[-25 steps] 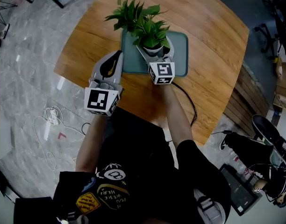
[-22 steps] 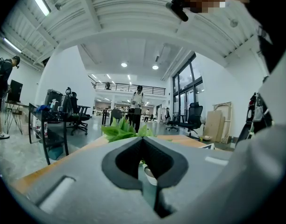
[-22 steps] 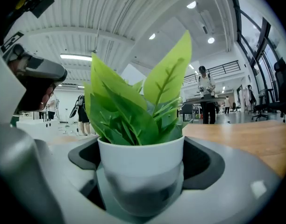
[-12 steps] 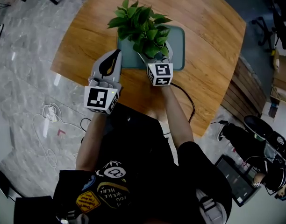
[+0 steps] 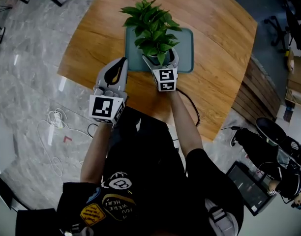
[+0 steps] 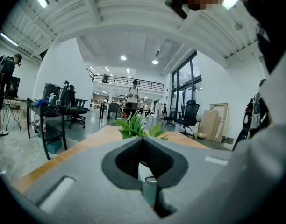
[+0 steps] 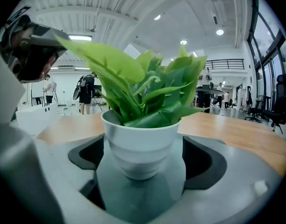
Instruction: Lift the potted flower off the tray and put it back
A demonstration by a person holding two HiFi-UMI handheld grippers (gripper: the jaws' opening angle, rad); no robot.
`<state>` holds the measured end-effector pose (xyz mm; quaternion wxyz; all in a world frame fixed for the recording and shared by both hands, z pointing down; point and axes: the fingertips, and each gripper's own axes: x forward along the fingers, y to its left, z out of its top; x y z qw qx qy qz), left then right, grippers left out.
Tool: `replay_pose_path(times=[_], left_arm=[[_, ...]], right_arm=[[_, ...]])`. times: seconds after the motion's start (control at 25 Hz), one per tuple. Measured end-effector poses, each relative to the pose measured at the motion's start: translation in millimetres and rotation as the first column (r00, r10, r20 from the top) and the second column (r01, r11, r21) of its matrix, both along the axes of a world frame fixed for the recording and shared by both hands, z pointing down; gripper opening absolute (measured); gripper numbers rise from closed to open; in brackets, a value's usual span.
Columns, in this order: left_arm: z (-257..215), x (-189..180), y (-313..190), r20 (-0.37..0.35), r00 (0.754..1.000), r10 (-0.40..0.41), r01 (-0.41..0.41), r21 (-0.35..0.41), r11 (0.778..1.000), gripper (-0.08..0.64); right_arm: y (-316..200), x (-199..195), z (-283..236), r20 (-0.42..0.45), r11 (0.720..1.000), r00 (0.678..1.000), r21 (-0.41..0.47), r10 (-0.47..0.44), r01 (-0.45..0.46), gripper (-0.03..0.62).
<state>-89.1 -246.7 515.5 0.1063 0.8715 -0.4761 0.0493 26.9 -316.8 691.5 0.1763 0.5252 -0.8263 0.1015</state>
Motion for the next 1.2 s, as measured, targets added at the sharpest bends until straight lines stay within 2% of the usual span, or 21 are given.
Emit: replay_pose_path(times=[0.48,0.56,0.64,0.72,0.88,1.0,1.2], left_arm=[[-3,-10,17,0.011,1.000,0.006,-0.005,-0.055,0.998,0.000],[-7,-11,25,0.009,1.000,0.005,-0.005,-0.070,0.998,0.000],[-16,-11,32,0.012,1.000,0.006,-0.006,-0.060,0.998,0.000],[-29,-10,42,0.017,1.000,0.009,-0.008,-0.042,0.999,0.000],[-55,-2,74,0.007,1.000,0.001,0.000,-0.028,1.000,0.000],[-75,12,107,0.012,0.999,-0.030,0.031,-0.010,0.999,0.000],[-110,51,183,0.026,0.994,-0.105,0.104,0.034,0.994,0.000]], right_arm=[[49,3,-7,0.035,0.998,0.999,-0.052,0.030,-0.028,0.518],[65,9,-14,0.047,0.996,0.997,-0.063,0.060,-0.057,0.476],[83,17,-32,0.067,0.994,0.993,-0.062,0.095,-0.091,0.361],[104,20,-60,0.103,0.993,0.989,-0.055,0.110,-0.105,0.290],[152,25,-123,0.223,0.994,0.969,-0.056,0.102,-0.092,0.168],[192,37,-171,0.273,0.997,0.959,-0.035,0.071,-0.064,0.082],[261,63,-239,0.315,0.999,0.948,0.027,-0.045,0.039,0.031]])
